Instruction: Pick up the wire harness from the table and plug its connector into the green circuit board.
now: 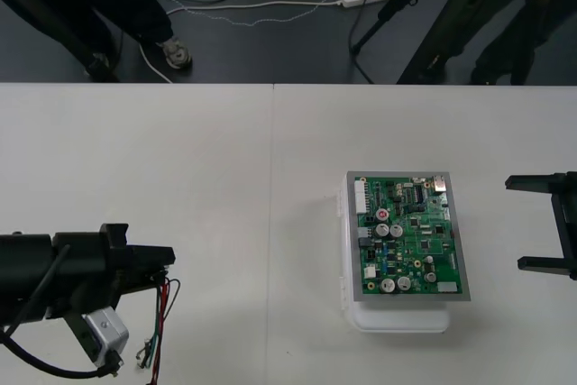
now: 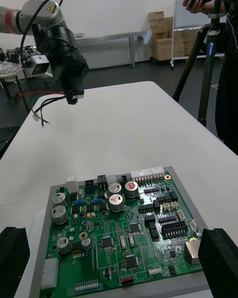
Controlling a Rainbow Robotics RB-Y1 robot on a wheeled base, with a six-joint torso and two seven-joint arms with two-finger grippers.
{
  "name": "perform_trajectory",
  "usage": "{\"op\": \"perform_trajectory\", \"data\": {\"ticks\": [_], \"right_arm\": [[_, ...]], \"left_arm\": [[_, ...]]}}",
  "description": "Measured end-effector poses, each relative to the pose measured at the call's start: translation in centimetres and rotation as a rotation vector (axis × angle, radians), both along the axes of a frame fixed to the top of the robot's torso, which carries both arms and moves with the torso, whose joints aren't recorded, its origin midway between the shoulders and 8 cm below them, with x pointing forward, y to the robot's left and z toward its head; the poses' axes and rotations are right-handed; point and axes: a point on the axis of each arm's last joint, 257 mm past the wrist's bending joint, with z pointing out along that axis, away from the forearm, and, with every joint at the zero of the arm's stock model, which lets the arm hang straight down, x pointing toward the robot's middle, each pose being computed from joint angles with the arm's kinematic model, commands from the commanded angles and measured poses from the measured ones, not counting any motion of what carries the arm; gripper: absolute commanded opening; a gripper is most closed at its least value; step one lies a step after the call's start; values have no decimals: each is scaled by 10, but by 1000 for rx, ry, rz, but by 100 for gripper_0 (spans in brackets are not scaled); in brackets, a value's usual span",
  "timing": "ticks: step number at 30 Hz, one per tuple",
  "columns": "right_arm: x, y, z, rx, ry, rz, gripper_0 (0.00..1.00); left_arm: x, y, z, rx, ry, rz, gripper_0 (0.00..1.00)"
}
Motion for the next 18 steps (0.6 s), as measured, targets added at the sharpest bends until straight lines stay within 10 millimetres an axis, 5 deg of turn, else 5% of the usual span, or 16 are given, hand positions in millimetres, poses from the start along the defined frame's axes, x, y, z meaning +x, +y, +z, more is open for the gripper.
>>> {"op": "perform_trajectory", "data": {"ticks": [18], "right_arm": [[3, -3, 1, -12, -10, -7, 100]], "left_arm": [[1, -38, 54, -225, 296, 66, 0]]}}
